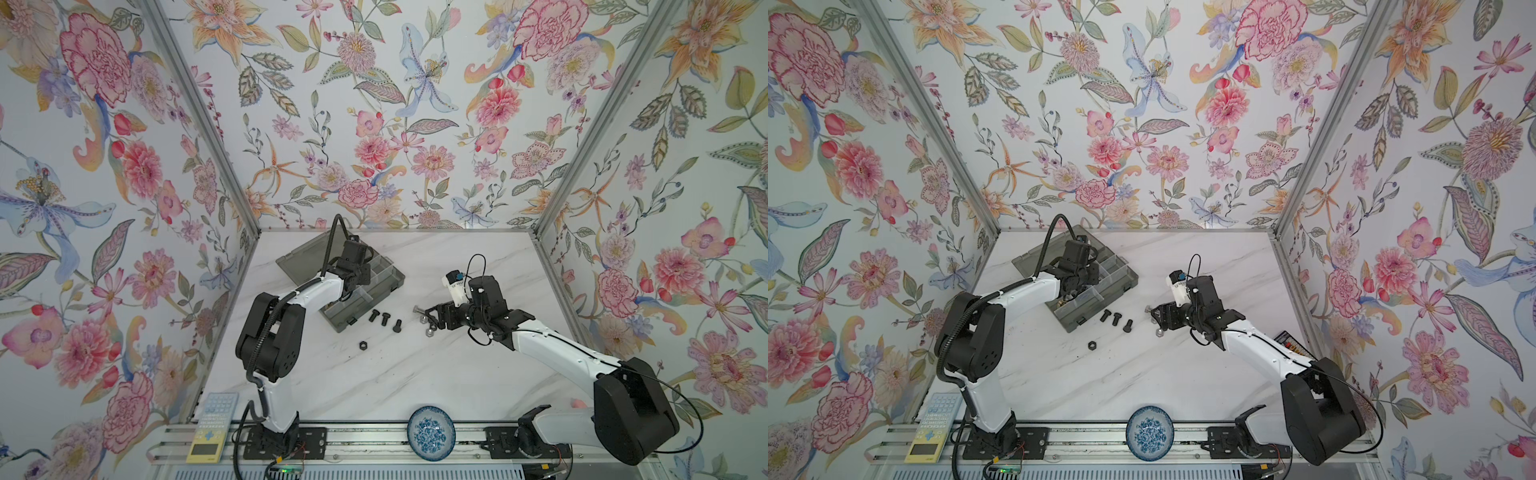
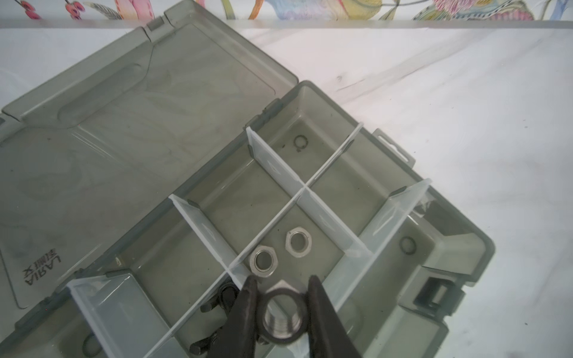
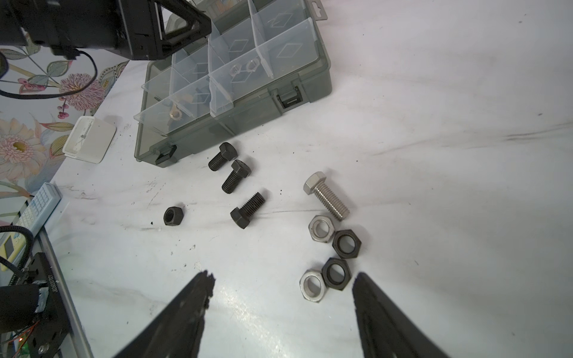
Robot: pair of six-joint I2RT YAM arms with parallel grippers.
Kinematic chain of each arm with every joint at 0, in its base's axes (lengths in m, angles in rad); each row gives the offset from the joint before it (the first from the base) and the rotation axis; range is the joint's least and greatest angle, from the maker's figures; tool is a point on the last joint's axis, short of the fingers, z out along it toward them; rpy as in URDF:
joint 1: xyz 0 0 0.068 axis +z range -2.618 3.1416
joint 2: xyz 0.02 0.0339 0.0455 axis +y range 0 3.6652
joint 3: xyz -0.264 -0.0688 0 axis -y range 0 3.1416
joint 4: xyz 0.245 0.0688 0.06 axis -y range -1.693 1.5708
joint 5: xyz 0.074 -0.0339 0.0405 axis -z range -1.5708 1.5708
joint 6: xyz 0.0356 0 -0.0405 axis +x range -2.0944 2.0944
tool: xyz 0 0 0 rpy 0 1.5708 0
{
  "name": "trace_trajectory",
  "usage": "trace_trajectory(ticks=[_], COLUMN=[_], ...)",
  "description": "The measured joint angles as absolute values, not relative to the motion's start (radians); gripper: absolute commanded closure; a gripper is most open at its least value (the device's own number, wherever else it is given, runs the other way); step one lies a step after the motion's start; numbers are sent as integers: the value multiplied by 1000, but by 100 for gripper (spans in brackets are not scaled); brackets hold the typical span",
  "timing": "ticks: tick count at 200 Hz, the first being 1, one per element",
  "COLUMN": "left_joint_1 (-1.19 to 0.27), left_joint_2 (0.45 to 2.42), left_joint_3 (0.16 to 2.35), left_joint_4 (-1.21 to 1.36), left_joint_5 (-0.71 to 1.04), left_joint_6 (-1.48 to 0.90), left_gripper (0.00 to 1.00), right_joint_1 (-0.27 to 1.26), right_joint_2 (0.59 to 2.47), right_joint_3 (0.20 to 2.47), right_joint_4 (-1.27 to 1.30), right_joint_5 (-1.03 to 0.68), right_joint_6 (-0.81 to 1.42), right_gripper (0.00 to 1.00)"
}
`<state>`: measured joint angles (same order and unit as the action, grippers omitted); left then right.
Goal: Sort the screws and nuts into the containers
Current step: 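Lift the silver hex nut and carry it over the box compartment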
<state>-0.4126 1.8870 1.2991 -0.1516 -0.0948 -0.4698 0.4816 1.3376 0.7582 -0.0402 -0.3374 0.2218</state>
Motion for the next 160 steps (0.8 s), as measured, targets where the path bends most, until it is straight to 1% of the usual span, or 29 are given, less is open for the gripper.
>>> trace_trajectory(ticks=[88,160], left_joint_1=[-407,-405], left_joint_2=[1925,1966], left_joint_3=[1352,1352], left_joint_4=[-133,-133], left_joint_5=[-74,-50], left_joint_6=[-452,-452], left_gripper=[95,95], right_joint_1=[482,482], right_joint_2=[1338,1338], right_joint_3=[758,758], right_joint_4=[-40,-40], right_joint_5=[-345,-345], right_joint_6=[226,226], right_gripper=[24,24])
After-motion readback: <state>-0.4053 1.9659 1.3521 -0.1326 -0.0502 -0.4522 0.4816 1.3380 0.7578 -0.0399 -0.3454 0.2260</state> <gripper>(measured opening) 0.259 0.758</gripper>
